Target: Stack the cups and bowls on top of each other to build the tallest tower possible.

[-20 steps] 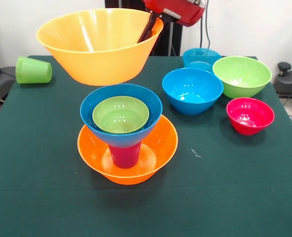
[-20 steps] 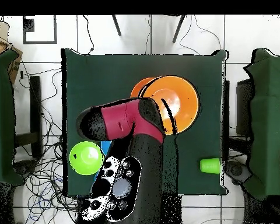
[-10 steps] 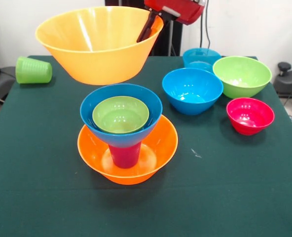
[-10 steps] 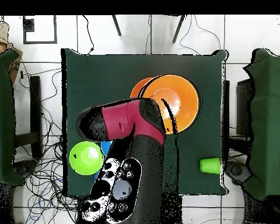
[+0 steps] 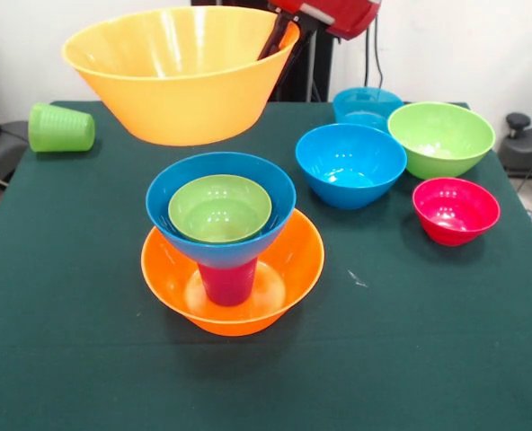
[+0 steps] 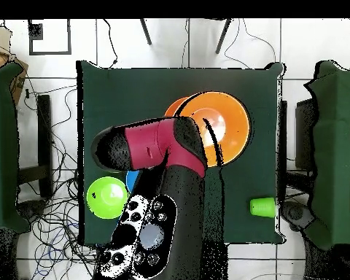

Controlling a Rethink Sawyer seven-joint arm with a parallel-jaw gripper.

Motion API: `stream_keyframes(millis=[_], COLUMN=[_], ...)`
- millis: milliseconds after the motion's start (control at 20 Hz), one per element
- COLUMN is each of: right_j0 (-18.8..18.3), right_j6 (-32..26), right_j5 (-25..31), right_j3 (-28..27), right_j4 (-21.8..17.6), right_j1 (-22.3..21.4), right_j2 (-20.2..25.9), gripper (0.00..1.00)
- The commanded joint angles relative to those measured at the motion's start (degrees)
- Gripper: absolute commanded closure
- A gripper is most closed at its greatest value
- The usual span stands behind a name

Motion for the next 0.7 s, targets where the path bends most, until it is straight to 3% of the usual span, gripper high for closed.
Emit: stream_keyframes(millis=[50,700], right_j0=[0.81,0.19], right_j6=[5.69,5.59], right_j5=[7.11,9.61], right_j3=[-3.99,-8.19], right_j4=[1.74,2.77], right_j1=[-0.18,1.93], right_j2=[2.46,2.98], gripper=[1.0,1.0])
